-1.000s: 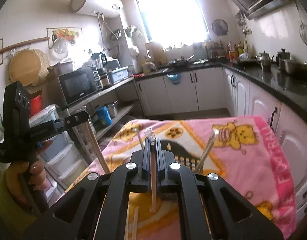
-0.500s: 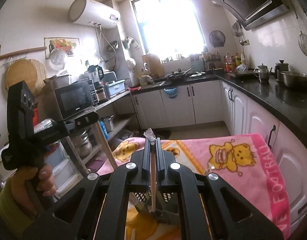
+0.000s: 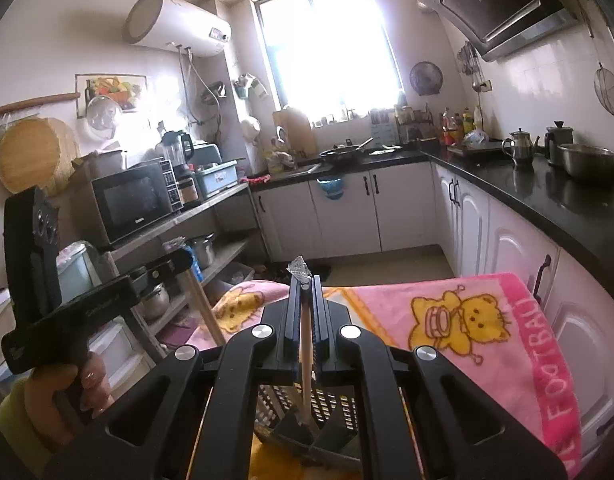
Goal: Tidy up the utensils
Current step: 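Lower the left tool's chopstick into the caddy and open while the right tool releases its own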
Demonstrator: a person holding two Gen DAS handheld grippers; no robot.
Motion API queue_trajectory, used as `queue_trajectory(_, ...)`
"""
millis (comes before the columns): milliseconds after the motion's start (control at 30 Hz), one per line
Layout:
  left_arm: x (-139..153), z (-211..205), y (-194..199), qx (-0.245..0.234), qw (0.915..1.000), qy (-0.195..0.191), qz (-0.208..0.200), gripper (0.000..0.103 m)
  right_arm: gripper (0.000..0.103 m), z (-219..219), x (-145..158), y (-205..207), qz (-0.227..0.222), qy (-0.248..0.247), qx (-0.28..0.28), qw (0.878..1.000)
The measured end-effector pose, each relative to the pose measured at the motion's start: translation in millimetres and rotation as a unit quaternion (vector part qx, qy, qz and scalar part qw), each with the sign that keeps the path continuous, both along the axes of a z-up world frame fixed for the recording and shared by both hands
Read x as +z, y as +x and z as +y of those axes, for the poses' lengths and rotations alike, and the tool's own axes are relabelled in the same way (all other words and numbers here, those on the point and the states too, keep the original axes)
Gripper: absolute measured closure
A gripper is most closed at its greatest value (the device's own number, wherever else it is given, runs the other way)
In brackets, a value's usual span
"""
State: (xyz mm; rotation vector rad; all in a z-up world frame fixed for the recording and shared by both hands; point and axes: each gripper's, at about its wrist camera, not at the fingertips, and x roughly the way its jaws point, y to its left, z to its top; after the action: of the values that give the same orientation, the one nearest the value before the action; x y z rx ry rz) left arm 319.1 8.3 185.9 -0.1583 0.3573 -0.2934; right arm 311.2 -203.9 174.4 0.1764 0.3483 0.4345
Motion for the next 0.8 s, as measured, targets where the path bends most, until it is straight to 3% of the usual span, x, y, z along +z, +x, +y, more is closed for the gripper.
queue_trajectory(800,-58,17,7,0.025,0.9992,0.003,0.031,0.102,0.098,16,-41,21,0.041,0.002,0.007,0.999)
